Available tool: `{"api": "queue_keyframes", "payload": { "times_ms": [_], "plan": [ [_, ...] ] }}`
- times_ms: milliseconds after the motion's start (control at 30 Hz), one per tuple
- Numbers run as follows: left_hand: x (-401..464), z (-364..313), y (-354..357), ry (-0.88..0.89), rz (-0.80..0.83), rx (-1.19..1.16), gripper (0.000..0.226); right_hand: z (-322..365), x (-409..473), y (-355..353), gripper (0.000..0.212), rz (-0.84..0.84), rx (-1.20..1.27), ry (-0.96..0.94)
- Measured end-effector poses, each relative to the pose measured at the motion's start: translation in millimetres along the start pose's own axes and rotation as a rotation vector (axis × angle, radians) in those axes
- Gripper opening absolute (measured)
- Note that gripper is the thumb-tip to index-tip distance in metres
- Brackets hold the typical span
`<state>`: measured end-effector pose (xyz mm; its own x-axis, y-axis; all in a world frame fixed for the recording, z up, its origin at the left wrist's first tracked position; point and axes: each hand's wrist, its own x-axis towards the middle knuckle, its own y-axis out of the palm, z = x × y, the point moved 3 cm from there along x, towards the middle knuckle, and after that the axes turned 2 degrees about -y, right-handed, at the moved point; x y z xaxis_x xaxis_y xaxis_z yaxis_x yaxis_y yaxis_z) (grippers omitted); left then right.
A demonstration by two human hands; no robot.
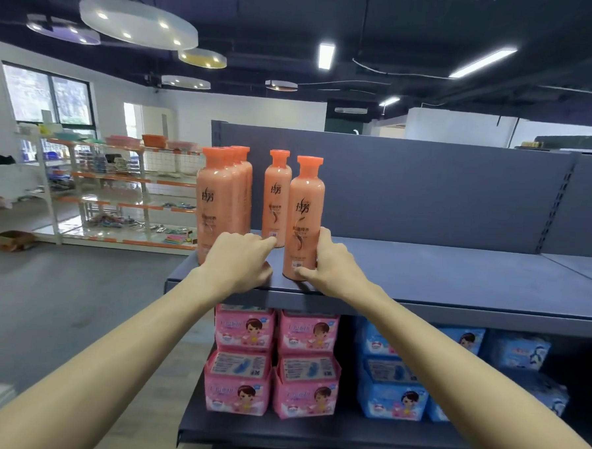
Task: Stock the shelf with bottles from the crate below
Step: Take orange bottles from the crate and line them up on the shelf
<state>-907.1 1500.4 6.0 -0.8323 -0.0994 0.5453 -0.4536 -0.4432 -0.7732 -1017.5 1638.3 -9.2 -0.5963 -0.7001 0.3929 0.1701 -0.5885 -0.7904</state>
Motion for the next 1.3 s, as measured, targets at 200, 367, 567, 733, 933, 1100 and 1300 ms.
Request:
{"api": "queue_keyframes", "payload": {
  "times_ms": [200,367,567,733,933,1100,1300],
  "plan": [
    [-11,21,7,-0.035,0.019,0.006,0.026,14,30,21,0.057,0.006,0.025,-0.002],
    [-16,23,11,-0.025,-0.051,-0.014,0.023,19,49,32,0.06,0.026,0.049,-0.006],
    [-19,30,16,-0.026,-0.073,-0.039,0.021,22,68,45,0.057,0.011,0.058,0.042],
    [-19,31,16,-0.026,-0.077,-0.034,0.021,21,80,51,0.059,0.009,0.043,0.085],
    [-8,22,12,-0.004,-0.088,-0.08,0.025,23,83,51,0.066,0.033,0.082,0.123],
    [-6,21,15,0.004,-0.043,-0.062,0.021,20,73,51,0.059,0.039,-0.014,0.122],
    [4,12,17,0.016,-0.025,-0.073,0.018,3,46,24,0.06,0.069,-0.146,0.066]
  ]
}}
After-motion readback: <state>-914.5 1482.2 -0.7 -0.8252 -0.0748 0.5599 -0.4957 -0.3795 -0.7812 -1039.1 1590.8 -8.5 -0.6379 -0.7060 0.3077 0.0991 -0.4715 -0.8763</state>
